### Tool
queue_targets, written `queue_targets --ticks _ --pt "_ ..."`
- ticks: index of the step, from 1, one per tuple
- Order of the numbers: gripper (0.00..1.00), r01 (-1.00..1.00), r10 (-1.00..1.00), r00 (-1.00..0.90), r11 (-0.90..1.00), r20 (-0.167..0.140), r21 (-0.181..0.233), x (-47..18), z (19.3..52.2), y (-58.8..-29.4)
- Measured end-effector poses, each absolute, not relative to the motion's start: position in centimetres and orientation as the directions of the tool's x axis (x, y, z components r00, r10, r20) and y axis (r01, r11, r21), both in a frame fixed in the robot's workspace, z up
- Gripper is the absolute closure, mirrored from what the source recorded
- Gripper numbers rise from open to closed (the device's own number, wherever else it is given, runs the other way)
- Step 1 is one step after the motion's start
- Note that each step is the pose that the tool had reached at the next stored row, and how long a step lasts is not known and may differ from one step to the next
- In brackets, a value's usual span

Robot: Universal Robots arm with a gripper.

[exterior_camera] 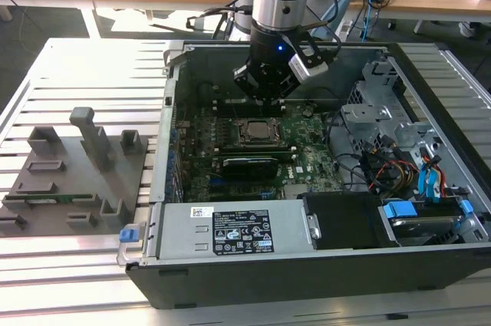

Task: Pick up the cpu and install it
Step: 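Install the first cpu locking lever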

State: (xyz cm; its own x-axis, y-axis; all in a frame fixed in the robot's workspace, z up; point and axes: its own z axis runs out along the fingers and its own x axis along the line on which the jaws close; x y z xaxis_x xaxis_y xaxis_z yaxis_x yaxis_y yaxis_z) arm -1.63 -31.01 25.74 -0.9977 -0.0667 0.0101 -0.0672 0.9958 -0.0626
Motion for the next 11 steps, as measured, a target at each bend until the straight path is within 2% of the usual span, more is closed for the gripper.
queue_targets --ticks 11 --pt "0.89 -0.067 -0.066 -0.998 0.996 0.01 -0.065 -1.76 26.22 -31.01"
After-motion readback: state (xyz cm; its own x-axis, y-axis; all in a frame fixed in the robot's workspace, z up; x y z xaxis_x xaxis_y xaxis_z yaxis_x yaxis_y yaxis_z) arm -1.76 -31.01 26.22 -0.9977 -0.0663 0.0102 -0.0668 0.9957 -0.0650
